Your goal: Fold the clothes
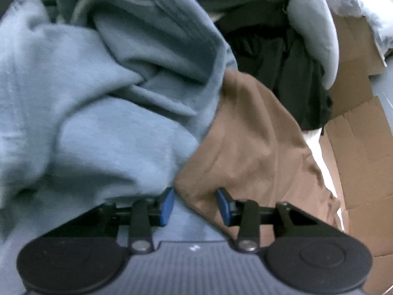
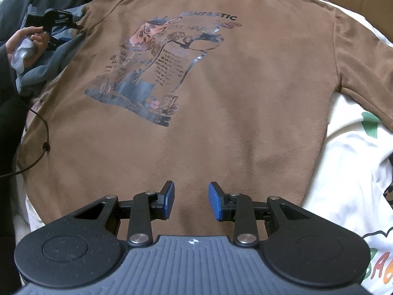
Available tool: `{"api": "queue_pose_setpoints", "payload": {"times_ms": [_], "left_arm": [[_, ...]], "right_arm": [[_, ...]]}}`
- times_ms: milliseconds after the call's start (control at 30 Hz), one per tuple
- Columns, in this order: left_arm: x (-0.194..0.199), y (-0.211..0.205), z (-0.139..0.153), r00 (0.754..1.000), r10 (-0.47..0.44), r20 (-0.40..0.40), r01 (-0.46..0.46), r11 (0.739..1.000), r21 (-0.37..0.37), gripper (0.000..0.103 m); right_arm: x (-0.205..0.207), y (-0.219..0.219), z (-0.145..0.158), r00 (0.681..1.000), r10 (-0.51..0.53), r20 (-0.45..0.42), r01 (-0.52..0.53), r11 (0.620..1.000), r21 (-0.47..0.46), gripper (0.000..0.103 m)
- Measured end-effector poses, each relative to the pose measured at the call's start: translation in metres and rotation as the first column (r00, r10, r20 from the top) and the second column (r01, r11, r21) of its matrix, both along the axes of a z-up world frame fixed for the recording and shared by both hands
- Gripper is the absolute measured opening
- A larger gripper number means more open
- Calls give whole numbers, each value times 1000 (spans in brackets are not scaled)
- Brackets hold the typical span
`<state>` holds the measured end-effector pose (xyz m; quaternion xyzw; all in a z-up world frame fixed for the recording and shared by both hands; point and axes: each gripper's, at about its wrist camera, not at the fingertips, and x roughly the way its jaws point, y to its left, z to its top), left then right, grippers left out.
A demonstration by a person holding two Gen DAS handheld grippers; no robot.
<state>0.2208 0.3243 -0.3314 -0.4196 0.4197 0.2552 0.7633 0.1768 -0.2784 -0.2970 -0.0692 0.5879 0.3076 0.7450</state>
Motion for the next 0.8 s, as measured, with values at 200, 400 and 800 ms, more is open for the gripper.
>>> {"api": "queue_pose_setpoints", "payload": {"times_ms": [200, 400, 800], "left_arm": [[-11, 6, -2, 1000, 15, -4, -15, 1000, -15, 26], [4, 9, -9, 999, 4, -33, -4, 1000, -13, 24], [27, 2, -15, 989, -63, -133, 71, 996, 56, 14]], "right_arm": [[1, 3, 1, 1000, 7, 8, -7, 1000, -3, 38], [-2, 3, 3, 1000, 9, 11, -9, 1000, 1, 38], [-3, -3, -9, 1000, 4, -9, -5, 1000, -24, 38]]}}
